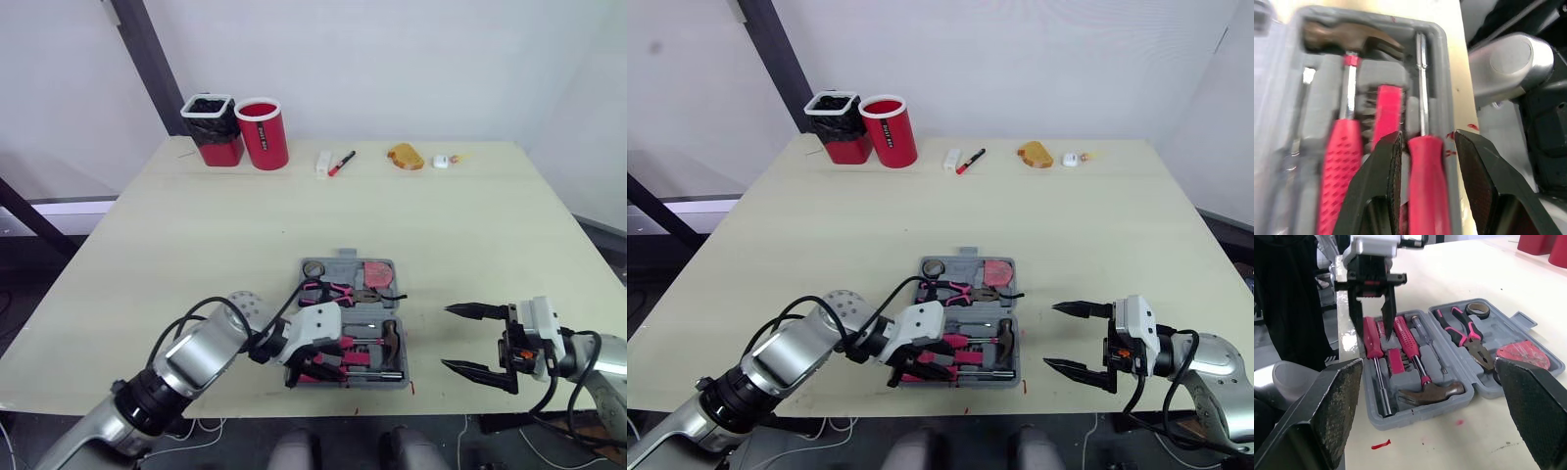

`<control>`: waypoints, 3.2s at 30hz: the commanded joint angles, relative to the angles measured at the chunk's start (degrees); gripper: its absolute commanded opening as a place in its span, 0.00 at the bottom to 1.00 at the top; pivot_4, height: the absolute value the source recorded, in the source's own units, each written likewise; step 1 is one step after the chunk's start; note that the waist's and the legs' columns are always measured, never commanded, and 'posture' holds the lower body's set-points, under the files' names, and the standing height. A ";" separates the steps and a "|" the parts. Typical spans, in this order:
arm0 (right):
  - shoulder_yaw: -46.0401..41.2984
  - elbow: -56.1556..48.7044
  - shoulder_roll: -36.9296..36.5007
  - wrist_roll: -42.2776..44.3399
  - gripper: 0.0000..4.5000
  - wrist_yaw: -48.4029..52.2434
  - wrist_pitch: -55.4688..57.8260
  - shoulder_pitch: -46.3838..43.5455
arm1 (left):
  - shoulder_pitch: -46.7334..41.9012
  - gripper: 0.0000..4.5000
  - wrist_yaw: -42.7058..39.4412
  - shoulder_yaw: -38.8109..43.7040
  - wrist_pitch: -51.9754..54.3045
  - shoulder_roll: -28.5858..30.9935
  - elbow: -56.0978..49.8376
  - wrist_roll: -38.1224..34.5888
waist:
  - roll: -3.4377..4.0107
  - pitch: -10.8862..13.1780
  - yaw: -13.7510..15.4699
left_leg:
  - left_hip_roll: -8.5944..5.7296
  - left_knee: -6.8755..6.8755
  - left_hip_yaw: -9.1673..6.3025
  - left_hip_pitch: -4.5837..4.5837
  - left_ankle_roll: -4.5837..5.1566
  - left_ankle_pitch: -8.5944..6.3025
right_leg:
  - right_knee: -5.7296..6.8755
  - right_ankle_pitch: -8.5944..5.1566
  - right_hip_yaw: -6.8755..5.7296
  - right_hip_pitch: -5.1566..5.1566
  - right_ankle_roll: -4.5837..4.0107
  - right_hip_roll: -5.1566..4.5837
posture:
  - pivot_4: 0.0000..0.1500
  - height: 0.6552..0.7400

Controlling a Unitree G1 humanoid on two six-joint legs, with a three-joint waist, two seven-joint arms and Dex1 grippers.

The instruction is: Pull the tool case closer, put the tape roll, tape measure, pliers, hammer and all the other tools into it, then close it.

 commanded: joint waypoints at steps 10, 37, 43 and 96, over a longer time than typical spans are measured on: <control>0.51 -0.81 1.51 -0.48 1.00 -0.08 -1.04 -0.57 | 5.30 0.01 -3.67 6.23 -14.52 -4.70 8.60 -4.95 | 0.02 -0.01 0.03 | 0.00 0.01 0.00 0.01 0.00 0.00 | 0.02 0.00 -0.01 0.00 0.00 0.00 | 1.00 1.00; -0.03 -1.42 2.02 -1.03 1.00 -1.06 -1.58 0.51 | 5.54 0.01 -5.46 3.13 -23.46 -10.52 18.69 0.25 | 0.04 -0.03 0.03 | 0.00 0.04 0.00 0.01 0.00 0.00 | 0.05 0.01 0.00 0.00 0.01 0.01 | 1.00 1.00; -0.05 -1.40 2.01 -1.03 1.00 -1.06 -1.64 0.61 | 6.77 0.01 -5.97 2.50 -24.59 -10.12 18.88 1.14 | 0.05 -0.03 0.03 | 0.00 0.04 0.00 0.01 0.00 0.00 | 0.06 0.01 -0.01 0.00 0.01 0.01 | 1.00 1.00; -12.94 5.95 4.74 -0.07 1.00 -11.56 -3.15 7.29 | 32.11 0.46 13.06 43.41 -22.92 -7.07 11.32 -13.72 | 0.31 -0.22 -0.20 | 0.07 0.00 0.04 0.09 0.00 0.00 | 0.04 -0.01 -0.02 0.05 -0.02 -0.03 | 1.00 1.00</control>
